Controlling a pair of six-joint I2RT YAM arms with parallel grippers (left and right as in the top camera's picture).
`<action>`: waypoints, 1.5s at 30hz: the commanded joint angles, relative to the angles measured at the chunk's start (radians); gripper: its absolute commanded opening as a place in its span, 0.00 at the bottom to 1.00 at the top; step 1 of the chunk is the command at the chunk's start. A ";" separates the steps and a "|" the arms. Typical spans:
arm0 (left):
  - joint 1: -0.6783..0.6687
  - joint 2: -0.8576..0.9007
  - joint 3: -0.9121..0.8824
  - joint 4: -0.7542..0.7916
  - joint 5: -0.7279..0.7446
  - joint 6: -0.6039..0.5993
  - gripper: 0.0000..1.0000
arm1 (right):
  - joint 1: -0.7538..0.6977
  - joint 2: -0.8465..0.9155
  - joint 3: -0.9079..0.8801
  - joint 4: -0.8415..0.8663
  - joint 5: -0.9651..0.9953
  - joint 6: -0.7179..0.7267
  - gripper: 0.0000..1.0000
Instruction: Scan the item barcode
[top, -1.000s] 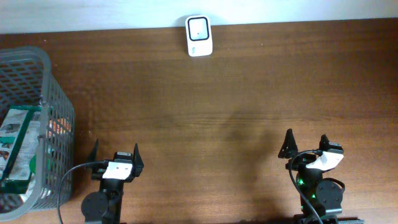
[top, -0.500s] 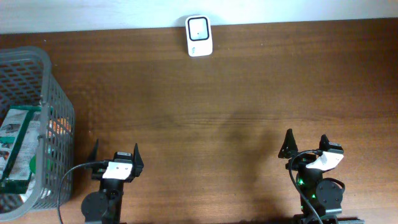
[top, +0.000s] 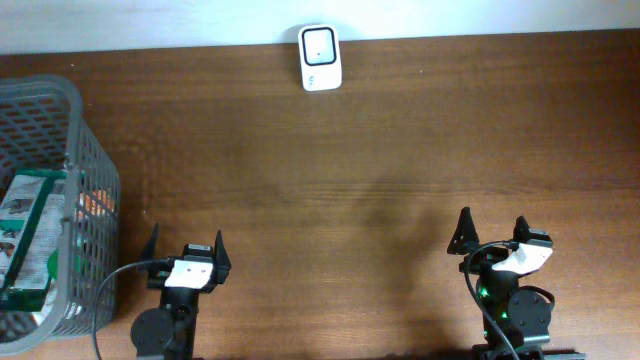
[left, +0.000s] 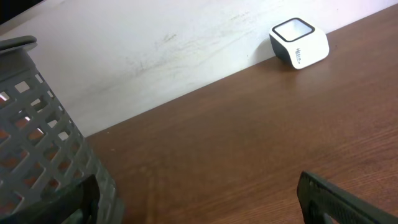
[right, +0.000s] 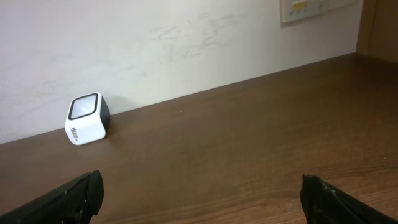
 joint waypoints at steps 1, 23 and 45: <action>0.002 -0.008 -0.006 -0.001 0.008 0.011 0.99 | 0.001 -0.010 -0.008 -0.005 -0.006 -0.003 0.98; 0.002 -0.008 -0.006 -0.001 0.008 0.011 0.99 | 0.001 -0.010 -0.008 -0.005 -0.006 -0.003 0.98; 0.002 -0.009 -0.003 0.047 0.106 0.008 0.99 | 0.001 -0.010 -0.008 -0.005 -0.006 -0.003 0.98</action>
